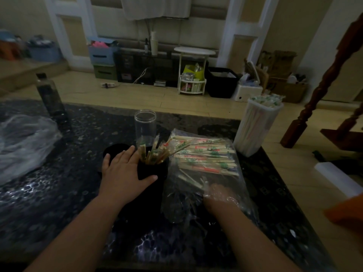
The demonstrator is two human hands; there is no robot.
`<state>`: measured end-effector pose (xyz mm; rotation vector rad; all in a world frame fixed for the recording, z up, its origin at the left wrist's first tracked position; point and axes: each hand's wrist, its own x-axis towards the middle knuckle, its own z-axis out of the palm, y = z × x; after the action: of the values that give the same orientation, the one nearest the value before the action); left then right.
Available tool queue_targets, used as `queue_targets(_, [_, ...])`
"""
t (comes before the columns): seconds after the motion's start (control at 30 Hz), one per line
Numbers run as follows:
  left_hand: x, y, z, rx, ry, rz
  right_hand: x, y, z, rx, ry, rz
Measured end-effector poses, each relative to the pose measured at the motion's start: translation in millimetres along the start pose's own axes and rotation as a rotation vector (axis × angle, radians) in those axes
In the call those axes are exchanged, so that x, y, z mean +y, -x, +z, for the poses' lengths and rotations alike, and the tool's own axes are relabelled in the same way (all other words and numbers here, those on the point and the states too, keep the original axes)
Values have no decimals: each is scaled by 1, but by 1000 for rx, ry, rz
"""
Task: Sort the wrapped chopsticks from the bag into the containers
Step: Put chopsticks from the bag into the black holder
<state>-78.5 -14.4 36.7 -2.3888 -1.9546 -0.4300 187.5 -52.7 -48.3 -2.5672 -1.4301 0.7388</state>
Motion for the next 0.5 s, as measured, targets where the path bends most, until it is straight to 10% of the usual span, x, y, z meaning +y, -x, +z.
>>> queue_targets(0.23, [0, -1, 1, -1, 6, -3, 2, 16, -5, 100, 375, -105])
queue_targets(0.5, [-1, -2, 1, -5, 12, -3, -22, 48, -46, -20, 172, -179])
